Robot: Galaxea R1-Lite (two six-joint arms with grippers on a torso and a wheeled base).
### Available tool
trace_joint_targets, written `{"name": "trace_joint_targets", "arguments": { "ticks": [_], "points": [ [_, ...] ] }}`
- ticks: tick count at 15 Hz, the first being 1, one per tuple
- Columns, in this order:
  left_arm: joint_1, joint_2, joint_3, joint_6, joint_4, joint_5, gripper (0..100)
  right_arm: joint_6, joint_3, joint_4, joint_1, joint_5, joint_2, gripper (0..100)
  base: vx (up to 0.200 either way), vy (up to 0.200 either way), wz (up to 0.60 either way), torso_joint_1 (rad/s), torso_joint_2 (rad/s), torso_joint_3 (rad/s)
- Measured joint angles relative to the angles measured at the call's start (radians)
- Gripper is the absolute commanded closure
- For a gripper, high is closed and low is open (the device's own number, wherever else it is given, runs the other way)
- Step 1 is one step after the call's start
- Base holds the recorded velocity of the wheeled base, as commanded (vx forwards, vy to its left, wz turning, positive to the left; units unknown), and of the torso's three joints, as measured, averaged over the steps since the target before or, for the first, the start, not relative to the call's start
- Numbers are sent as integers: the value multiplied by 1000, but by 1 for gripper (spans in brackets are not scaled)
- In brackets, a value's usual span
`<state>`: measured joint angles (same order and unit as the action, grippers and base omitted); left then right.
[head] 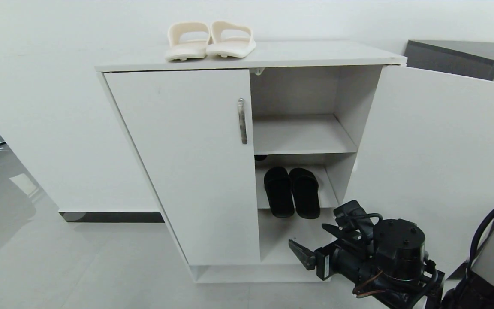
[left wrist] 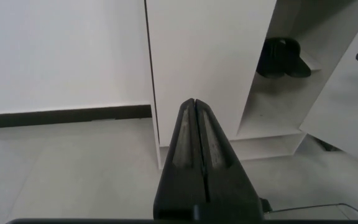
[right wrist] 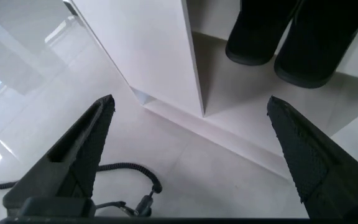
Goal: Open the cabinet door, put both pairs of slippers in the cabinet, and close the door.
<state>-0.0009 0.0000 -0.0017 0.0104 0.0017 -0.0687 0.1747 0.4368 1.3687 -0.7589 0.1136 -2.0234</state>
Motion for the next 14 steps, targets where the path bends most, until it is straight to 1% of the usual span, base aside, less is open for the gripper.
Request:
{"name": "trace_joint_targets", "arguments": {
  "ticks": [2, 4, 7, 8, 9, 11, 14],
  "points": [
    [0, 0, 0, 0, 0, 0, 100, 1, -1, 3, 0, -1, 0, 0, 0, 0, 0, 5, 0, 181],
    [0, 0, 0, 4, 0, 0, 100, 6, -3, 9, 5, -13, 0, 0, 0, 0, 0, 2, 0, 68],
    [0, 0, 0, 6, 0, 0, 100, 22, -24, 104, 35, -61, -2, 0, 0, 0, 0, 0, 0, 0],
    [0, 0, 0, 6, 0, 0, 100, 22, -33, 116, 37, -73, -4, 0, 0, 0, 0, 0, 0, 0],
    [0, 0, 0, 5, 0, 0, 100, 16, -48, 159, 40, -97, -12, 0, 0, 0, 0, 0, 0, 0],
    [0, 0, 0, 4, 0, 0, 100, -14, -80, 198, 44, -124, -37, 0, 0, 200, 0, 2, 2, 5],
    [0, 0, 0, 3, 0, 0, 100, -19, -98, 199, 46, -127, -57, 0, 0, 200, 0, 14, 2, 2]
  ]
}}
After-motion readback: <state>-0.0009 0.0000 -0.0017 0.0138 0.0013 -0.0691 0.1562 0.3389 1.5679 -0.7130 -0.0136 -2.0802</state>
